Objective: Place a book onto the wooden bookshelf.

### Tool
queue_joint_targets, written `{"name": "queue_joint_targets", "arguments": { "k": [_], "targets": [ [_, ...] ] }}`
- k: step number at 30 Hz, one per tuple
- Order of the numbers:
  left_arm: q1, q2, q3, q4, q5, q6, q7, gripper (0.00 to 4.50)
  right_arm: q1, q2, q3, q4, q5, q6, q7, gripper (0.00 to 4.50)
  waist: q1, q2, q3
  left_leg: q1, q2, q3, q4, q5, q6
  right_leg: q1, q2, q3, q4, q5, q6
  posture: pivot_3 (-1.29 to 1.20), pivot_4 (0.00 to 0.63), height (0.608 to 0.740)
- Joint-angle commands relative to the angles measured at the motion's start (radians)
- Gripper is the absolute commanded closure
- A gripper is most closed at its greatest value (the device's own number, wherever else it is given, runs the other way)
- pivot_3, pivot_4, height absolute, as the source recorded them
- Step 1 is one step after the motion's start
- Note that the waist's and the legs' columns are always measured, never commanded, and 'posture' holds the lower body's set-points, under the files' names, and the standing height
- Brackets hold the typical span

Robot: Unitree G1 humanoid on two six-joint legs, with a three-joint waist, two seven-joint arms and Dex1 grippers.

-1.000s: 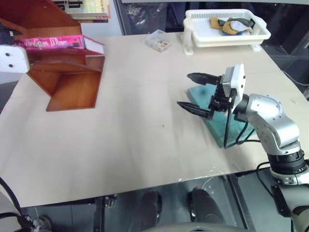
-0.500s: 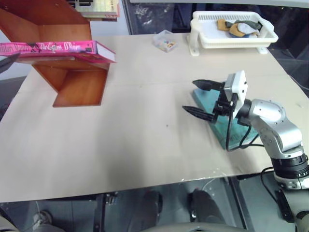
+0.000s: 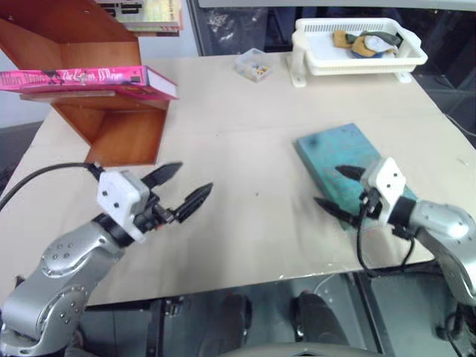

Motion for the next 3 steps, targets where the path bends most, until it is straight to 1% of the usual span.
{"name": "queue_joint_targets", "arguments": {
  "k": [1, 3],
  "targets": [
    [0.052, 0.033, 0.132, 0.072, 0.029, -0.018, -0.109, 0.09, 0.122, -0.038, -0.140, -0.154, 0.046, 0.047, -0.002, 0.00, 0.002, 0.000, 0.000, 0.002, 0.000, 0.000, -0.001, 0.000, 0.000, 0.002, 0.000, -0.001, -0.001, 0.000, 0.000, 0.00, 0.150, 0.740],
    [0.078, 0.048, 0.175, 0.098, 0.030, -0.014, -0.170, 0.09, 0.179, -0.048, -0.185, -0.185, 0.053, 0.057, -0.003, 0.00, 0.003, 0.000, 0.001, 0.012, 0.000, 0.000, -0.004, 0.000, 0.001, 0.014, 0.000, -0.002, -0.008, 0.000, 0.000, 0.00, 0.150, 0.740]
  ]
}}
